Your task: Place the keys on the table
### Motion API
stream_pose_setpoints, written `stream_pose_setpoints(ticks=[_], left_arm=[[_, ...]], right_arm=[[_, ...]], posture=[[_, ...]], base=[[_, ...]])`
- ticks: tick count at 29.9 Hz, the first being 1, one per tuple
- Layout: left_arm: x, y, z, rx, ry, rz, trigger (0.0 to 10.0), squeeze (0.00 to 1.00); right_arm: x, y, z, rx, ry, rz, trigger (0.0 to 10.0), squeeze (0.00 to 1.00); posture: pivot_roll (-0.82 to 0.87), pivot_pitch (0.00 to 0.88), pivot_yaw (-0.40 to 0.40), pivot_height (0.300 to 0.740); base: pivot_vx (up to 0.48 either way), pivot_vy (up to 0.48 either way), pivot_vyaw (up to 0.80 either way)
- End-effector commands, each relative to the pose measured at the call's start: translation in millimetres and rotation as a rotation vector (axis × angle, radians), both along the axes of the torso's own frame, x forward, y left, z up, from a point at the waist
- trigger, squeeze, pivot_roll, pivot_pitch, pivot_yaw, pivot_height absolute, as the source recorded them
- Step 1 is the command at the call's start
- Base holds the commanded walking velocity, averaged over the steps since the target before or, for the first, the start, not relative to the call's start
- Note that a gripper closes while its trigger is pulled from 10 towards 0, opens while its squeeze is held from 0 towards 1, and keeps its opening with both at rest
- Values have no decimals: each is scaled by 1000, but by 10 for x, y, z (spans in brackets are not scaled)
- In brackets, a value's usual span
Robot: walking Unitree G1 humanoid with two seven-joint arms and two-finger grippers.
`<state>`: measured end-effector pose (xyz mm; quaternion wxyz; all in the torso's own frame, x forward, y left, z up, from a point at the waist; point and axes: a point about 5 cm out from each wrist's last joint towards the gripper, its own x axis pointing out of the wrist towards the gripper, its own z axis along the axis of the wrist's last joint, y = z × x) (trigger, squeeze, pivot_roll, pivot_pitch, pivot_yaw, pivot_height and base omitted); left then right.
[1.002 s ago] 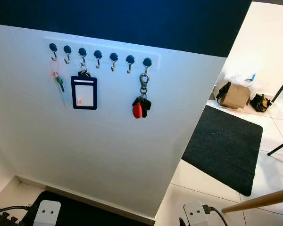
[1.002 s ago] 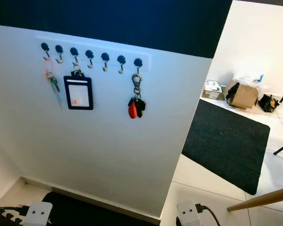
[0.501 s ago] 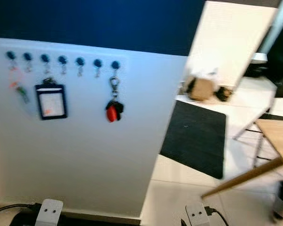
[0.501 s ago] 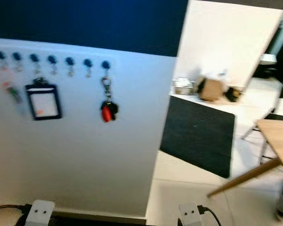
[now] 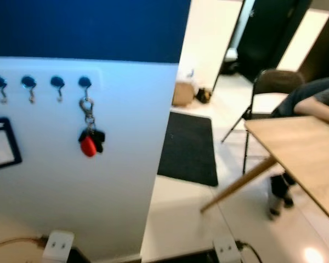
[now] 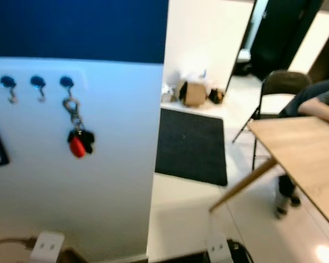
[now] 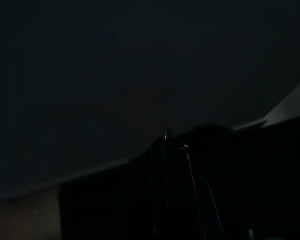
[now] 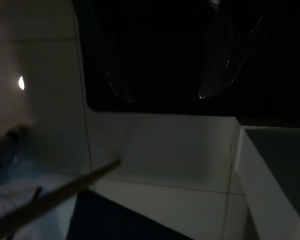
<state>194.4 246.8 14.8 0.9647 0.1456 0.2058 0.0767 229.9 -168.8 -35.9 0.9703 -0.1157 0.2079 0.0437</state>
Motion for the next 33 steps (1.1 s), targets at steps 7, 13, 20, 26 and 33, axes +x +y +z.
stream_pose_setpoints(ticks=[7, 13, 20, 26, 33], left_arm=[[-33, -34, -36, 7, 16, -18, 10000, 0], [-30, -28, -33, 9, 13, -17, 10000, 0], [-23, -33, -34, 8, 12, -19, 10000, 0], [-15, -42, -31, 8, 10, -20, 10000, 0], [-3, -51, -36, 7, 10, -22, 10000, 0]], right_arm=[[-89, -67, -65, -15, 33, -16, 10000, 0], [-94, -61, -73, -17, 37, -14, 10000, 0], [-92, -59, -74, -18, 38, -13, 10000, 0], [-88, -56, -74, -20, 38, -11, 10000, 0], [-81, -58, -74, -20, 41, -11, 10000, 0]], posture=[[215, 156, -40, 740], [217, 156, -41, 740], [220, 155, -41, 740], [220, 154, -42, 740], [220, 151, -43, 740]], base=[[0, 0, -788], [0, 0, -788], [0, 0, -788], [0, 0, -790], [0, 0, -788]])
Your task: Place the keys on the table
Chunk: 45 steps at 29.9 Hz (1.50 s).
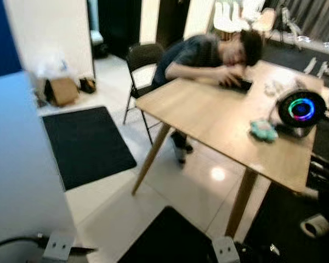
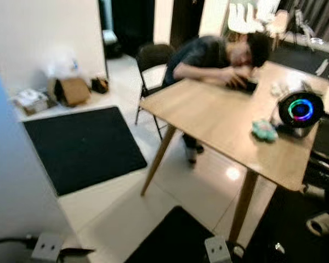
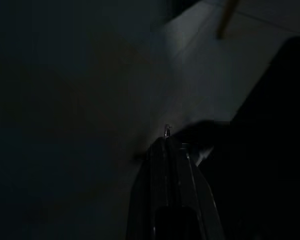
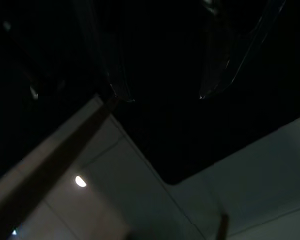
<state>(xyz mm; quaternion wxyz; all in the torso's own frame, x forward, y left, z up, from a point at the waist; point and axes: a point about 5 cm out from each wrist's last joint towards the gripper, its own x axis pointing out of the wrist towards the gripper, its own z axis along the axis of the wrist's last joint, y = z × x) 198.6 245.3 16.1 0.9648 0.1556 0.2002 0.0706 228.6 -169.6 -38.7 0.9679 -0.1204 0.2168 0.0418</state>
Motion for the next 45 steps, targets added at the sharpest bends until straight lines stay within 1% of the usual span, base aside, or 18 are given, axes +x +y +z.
stream_pose_setpoints(ticks=[1, 36, 45], left_arm=[[-45, -35, -48, -10, 17, -5, 10000, 0], [-25, -60, -61, -7, 14, -11, 10000, 0], [-13, -69, -49, -8, 6, -11, 10000, 0]], right_arm=[[-68, -50, -45, -9, 23, -8, 10000, 0], [-37, -65, -34, -19, 23, 0, 10000, 0], [7, -17, 5, -23, -5, 33, 10000, 0]], posture=[[220, 151, -43, 740], [223, 136, -50, 740], [221, 139, -54, 740]], base=[[0, 0, -788], [0, 0, -788], [0, 0, 0]])
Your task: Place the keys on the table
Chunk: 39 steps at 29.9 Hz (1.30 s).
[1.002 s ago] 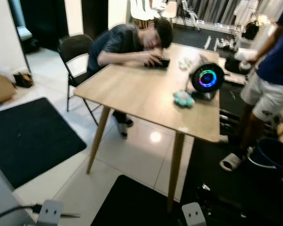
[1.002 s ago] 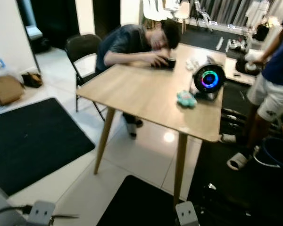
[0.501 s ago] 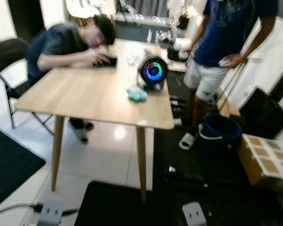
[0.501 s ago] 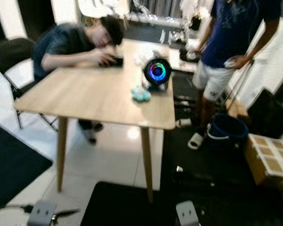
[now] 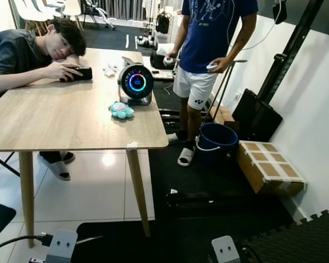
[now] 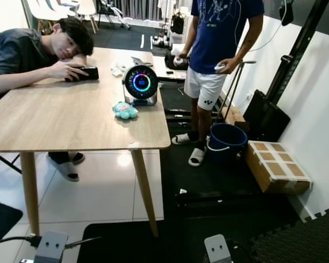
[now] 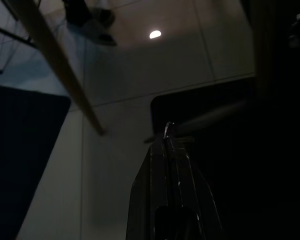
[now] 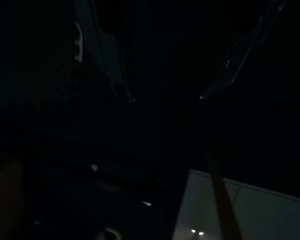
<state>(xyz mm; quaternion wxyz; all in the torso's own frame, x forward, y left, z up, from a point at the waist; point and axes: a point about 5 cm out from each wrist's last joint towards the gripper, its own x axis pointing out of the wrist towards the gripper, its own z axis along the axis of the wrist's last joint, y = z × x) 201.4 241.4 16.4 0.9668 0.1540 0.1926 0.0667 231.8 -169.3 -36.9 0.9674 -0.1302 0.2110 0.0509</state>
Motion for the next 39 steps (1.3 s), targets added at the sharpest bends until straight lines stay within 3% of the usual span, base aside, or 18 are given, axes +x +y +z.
stream_pose_setpoints(ticks=[1, 10, 11, 14, 15, 16, 17, 18, 20, 22, 27, 31, 32, 36, 39], left_arm=[[-36, -34, -48, -4, 17, -2, 10000, 0], [17, -70, 59, 7, -40, -17, 10000, 0], [110, -184, 240, 12, -103, -122, 10000, 0], [142, -236, 315, 14, -128, -167, 10000, 0], [245, -348, 487, -43, -181, -208, 10000, 0], [245, -348, 487, -43, -181, -208, 10000, 0], [362, -534, 756, -154, -252, -286, 10000, 0], [362, -534, 756, -154, -252, -286, 10000, 0], [461, -774, 1183, -308, -352, -427, 10000, 0], [493, -808, 1295, -321, -385, -439, 10000, 0], [619, -891, 1703, -221, -538, -409, 10000, 0], [681, -857, 1769, -148, -573, -338, 10000, 0], [680, -759, 1726, -113, -561, -283, 10000, 0], [625, -604, 1618, -106, -515, -223, 10000, 0], [570, -611, 1587, -136, -487, -239, 10000, 0]], right_arm=[[-1, 5, 8, -13, -10, 29, 10000, 0], [169, 216, 193, -23, -127, 175, 10000, 0], [241, 288, 279, 15, -170, 192, 10000, 0], [268, 317, 315, 30, -188, 200, 10000, 0], [322, 351, 389, 47, -223, 209, 10000, 0], [322, 351, 389, 47, -223, 209, 10000, 0], [400, 394, 503, 70, -275, 221, 10000, 0], [400, 394, 503, 70, -275, 221, 10000, 0], [504, 416, 653, 88, -338, 228, 10000, 0], [533, 412, 688, 89, -351, 227, 10000, 0], [646, 450, 930, 128, -448, 225, 10000, 0], [695, 513, 1077, 147, -507, 236, 10000, 0], [714, 552, 1146, 158, -531, 241, 10000, 0], [724, 601, 1232, 165, -564, 267, 10000, 0], [720, 623, 1256, 158, -572, 294, 10000, 0]], posture=[[220, 139, -55, 740], [221, 138, -65, 740], [227, 136, -76, 740], [227, 136, -76, 740], [233, 131, -98, 740], [233, 131, -98, 740], [230, 129, -103, 740], [230, 129, -103, 740], [229, 124, -109, 740], [228, 122, -109, 740], [223, 118, -106, 740], [218, 112, -102, 740], [214, 110, -101, 740], [216, 110, -102, 740], [219, 109, -106, 740]], base=[[0, 0, 0], [0, 0, 0], [0, 0, 0], [0, 0, 0], [0, 0, 0], [0, 0, 0], [0, 0, 0], [0, 0, 0], [0, 0, 0], [0, 0, 0], [0, 0, 0], [0, 0, 0], [0, 0, 0], [0, 0, 0], [0, 0, 0]])
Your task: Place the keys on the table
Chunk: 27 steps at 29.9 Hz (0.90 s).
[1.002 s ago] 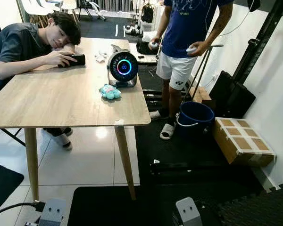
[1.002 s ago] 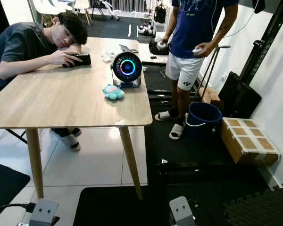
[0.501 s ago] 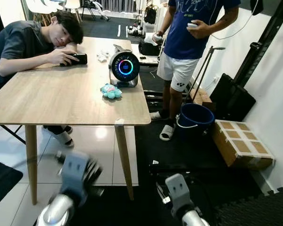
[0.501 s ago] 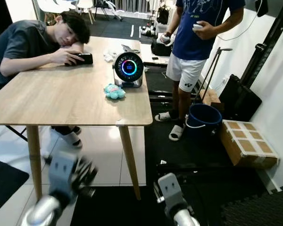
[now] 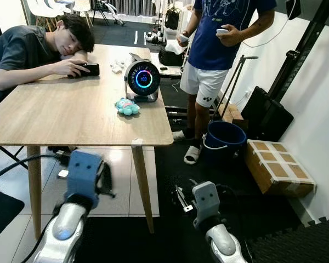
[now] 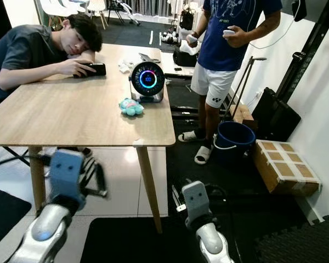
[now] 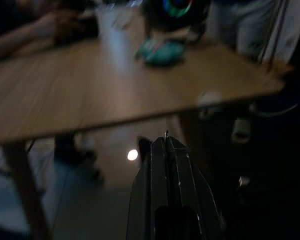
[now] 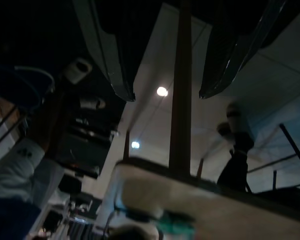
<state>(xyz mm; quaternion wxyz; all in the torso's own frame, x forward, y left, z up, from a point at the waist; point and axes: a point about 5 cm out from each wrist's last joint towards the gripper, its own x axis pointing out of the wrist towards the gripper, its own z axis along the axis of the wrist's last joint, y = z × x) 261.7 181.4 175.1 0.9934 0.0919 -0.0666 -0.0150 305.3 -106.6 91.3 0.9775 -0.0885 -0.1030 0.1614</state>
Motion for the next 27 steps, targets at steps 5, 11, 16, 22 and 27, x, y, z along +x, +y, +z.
stream_pose_setpoints(ticks=[5, 11, 16, 22, 27], left_arm=[[-18, -70, 31, 13, -19, -17, 10000, 0], [26, -125, 57, -1, -37, -19, 10000, 0], [89, -168, 81, 4, -36, -57, 10000, 0], [156, -201, 115, 32, -20, -116, 10000, 0], [186, -187, 110, 42, -16, -124, 10000, 0]], right_arm=[[5, -7, -35, -19, 29, 11, 10000, 0], [37, -11, -11, -22, 32, 8, 10000, 0], [50, -26, -21, -13, 49, -22, 10000, 0], [-11, 17, -74, 18, 60, -56, 10000, 0], [-32, 31, -81, 24, 60, -63, 10000, 0]], posture=[[214, 102, -111, 740], [205, 94, -116, 740], [208, 92, -90, 740], [205, 95, -15, 740], [183, 99, -20, 740]], base=[[0, 0, 0], [0, 0, 0], [0, 0, 0], [0, 0, 0], [0, 0, 0]])
